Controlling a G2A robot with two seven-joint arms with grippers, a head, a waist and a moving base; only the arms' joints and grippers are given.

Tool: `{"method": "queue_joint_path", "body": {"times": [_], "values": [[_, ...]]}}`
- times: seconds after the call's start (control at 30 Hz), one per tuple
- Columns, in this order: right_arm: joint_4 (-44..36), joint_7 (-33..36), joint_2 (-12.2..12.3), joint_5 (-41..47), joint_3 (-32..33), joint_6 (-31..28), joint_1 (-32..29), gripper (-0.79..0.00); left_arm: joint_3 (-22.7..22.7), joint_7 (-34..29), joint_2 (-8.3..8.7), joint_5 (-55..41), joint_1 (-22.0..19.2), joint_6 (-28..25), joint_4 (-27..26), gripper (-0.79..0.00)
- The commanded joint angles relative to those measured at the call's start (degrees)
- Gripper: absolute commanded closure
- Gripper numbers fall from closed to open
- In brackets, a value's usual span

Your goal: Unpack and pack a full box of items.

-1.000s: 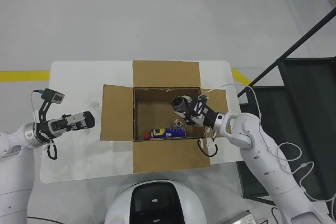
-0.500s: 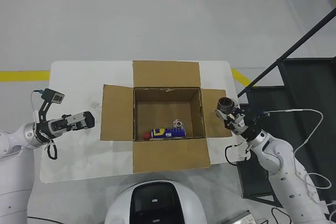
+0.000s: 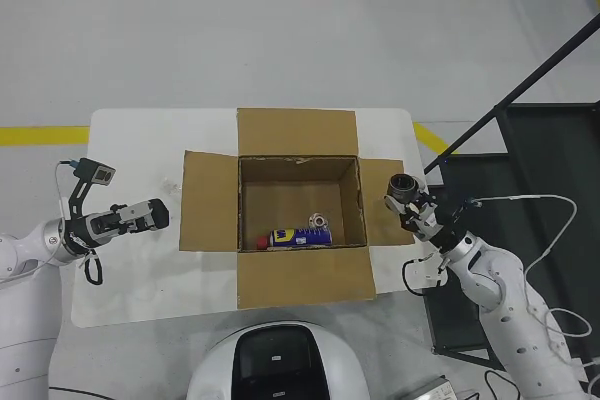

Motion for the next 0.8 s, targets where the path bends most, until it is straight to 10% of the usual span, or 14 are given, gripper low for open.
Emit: {"method": "queue_joint_path", "body": {"times": [0.0, 0.77], "values": [[0.3, 0.18, -0.02, 0.22, 0.12, 0.52, -0.05, 0.0, 0.0, 0.0, 0.0, 0.0, 0.0, 0.0, 0.0, -0.785], [30.73, -13.81, -1.45, 0.35, -2.34, 3.03, 9.66, 0.0, 0.0, 0.0, 0.0, 0.0, 0.0, 0.0, 0.0, -0.785]]}}
